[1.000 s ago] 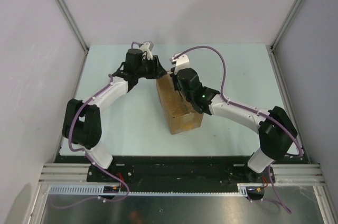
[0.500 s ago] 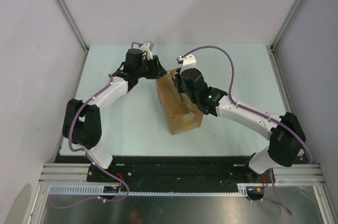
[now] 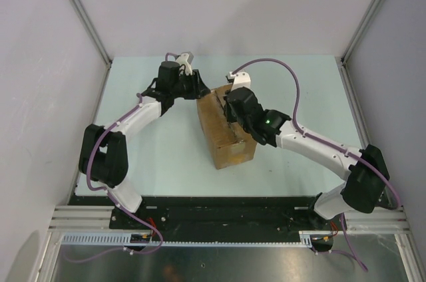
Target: Unpack the express box
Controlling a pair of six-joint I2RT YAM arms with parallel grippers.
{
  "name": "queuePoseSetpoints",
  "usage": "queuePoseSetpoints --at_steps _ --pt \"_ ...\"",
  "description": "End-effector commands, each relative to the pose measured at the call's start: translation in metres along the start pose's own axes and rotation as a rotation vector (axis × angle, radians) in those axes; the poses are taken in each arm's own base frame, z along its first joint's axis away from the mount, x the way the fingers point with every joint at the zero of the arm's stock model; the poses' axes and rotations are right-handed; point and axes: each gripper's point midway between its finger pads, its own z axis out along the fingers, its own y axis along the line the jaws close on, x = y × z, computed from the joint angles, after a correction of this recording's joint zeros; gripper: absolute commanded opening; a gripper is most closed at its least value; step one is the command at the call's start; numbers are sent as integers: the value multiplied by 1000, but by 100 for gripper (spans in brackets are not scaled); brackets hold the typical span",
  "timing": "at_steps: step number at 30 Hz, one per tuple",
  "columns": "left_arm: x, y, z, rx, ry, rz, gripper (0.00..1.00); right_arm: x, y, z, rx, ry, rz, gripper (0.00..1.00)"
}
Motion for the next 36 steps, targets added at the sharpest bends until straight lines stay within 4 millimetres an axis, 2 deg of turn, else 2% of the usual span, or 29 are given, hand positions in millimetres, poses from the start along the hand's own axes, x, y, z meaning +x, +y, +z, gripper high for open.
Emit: queuePoseSetpoints --at_steps 1,14,20,28,36 --pt "45 34 7 -140 132 -51 46 4 -10 -25 51 83 37 0" --pt "53 40 6 -167 142 -65 46 7 -12 -57 42 112 19 0" --pt "54 43 5 -181 143 -71 46 18 -21 -69 86 153 38 0" --pt "56 45 5 -199 144 -93 46 16 -13 -90 51 146 70 0" --pt "60 49 7 -222 147 -125 45 23 -16 -105 74 161 63 0"
